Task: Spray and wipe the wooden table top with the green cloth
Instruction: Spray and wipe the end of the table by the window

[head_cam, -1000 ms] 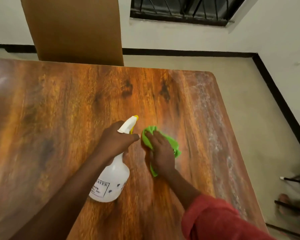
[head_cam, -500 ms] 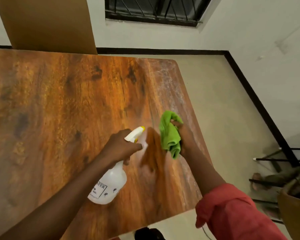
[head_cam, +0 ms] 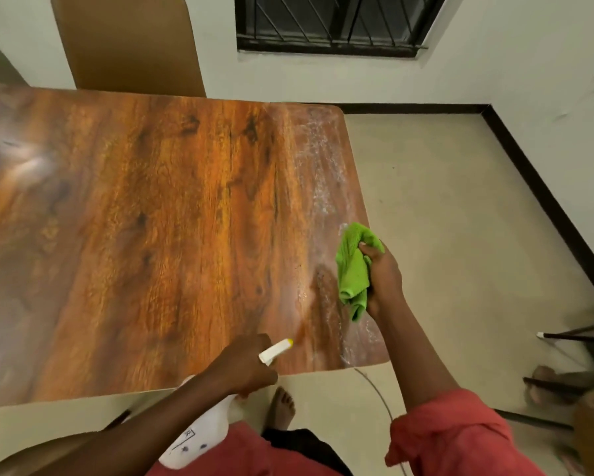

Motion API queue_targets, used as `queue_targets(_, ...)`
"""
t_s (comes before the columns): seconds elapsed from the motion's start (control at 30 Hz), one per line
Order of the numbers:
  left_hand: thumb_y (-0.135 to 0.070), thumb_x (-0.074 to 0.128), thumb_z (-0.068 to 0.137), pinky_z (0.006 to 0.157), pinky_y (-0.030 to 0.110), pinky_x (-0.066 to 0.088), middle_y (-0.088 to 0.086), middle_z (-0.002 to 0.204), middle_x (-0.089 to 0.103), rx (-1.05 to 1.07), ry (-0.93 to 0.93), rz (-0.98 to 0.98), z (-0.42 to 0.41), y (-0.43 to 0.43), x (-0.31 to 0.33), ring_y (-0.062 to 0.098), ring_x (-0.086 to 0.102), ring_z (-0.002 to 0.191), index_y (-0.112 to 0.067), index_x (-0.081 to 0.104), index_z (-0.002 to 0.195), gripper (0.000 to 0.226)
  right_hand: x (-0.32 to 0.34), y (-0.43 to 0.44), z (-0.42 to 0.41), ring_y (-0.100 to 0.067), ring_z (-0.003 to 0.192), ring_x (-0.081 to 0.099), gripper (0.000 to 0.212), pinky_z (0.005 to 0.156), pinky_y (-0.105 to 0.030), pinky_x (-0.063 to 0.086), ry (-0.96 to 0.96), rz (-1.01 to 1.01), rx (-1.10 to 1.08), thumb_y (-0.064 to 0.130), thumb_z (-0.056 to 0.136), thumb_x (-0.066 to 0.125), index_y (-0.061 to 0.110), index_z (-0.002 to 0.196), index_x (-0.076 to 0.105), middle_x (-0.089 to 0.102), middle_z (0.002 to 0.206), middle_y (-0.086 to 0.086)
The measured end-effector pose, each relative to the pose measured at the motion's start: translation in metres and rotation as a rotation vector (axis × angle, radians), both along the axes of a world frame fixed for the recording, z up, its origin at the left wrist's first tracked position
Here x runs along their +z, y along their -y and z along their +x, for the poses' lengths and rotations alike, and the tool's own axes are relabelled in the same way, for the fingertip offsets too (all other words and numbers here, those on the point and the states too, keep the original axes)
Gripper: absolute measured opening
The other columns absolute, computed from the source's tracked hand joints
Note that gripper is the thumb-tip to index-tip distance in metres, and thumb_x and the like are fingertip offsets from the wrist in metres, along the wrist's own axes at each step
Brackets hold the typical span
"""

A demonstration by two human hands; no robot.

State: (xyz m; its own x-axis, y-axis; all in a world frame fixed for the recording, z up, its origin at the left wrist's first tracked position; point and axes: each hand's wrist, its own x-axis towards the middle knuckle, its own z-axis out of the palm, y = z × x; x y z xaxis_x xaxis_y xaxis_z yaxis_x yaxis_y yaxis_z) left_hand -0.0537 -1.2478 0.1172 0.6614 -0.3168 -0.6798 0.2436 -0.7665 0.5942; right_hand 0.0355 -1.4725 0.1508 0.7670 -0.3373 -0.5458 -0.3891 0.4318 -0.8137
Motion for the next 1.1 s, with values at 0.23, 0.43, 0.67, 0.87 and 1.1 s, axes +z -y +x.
queue_targets(0.23, -0.021, 0.065, 0.074, 0.047, 0.020, 0.031, -0.006, 0.084, 0.052, -0.231, 0.024, 0.096, -0.024, 0.020, -0.008, 0.012, 0.051, 0.072, -0.028, 0.041, 0.072, 0.025, 0.016, 0.012, 0.000, -0.033, 0.105, 0.063, 0.025, 0.080, -0.040, 0.055, 0.057, 0.005, -0.039, 0.005, 0.094, 0.048, 0.020, 0.105, 0.065, 0.064, 0.117, -0.013)
queue_targets(0.43, -0.015, 0.059, 0.078, 0.046, 0.020, 0.031, -0.006, 0.077, 0.048, -0.175, 0.096, 0.081, -0.028, 0.036, -0.008, 0.013, 0.050, 0.067, -0.025, 0.040, 0.071, 0.022, 0.029, 0.024, -0.004, -0.026, 0.089, 0.067, 0.025, 0.066, -0.032, 0.058, 0.105, 0.001, -0.085, 0.004, 0.094, 0.048, 0.020, 0.102, 0.065, 0.066, 0.113, -0.012)
queue_targets(0.67, -0.018, 0.060, 0.076, 0.044, 0.021, 0.032, 0.004, 0.081, 0.055, 0.032, 0.191, 0.052, 0.005, 0.040, 0.000, 0.015, 0.053, 0.061, -0.026, 0.041, 0.067, 0.022, 0.018, 0.038, -0.025, -0.033, 0.101, 0.065, 0.024, 0.082, -0.043, 0.054, 0.083, -0.017, -0.109, 0.007, 0.091, 0.052, 0.020, 0.105, 0.067, 0.066, 0.115, -0.014)
queue_targets(0.87, -0.017, 0.064, 0.074, 0.052, 0.026, 0.032, 0.007, 0.083, 0.058, 0.114, 0.282, 0.042, 0.033, 0.046, 0.017, 0.021, 0.054, 0.069, -0.024, 0.042, 0.069, 0.024, 0.015, 0.040, -0.037, -0.033, 0.100, 0.065, 0.024, 0.078, -0.039, 0.054, 0.087, -0.017, -0.117, 0.006, 0.093, 0.051, 0.019, 0.106, 0.066, 0.066, 0.115, -0.014)
queue_targets(1.1, -0.013, 0.066, 0.076, 0.050, 0.025, 0.037, 0.010, 0.084, 0.058, 0.209, 0.310, 0.043, 0.050, 0.050, 0.026, 0.023, 0.055, 0.066, -0.018, 0.046, 0.071, 0.021, 0.002, 0.030, -0.043, -0.032, 0.098, 0.066, 0.026, 0.080, -0.042, 0.055, 0.092, -0.021, -0.072, 0.004, 0.092, 0.051, 0.019, 0.106, 0.067, 0.067, 0.112, -0.014)
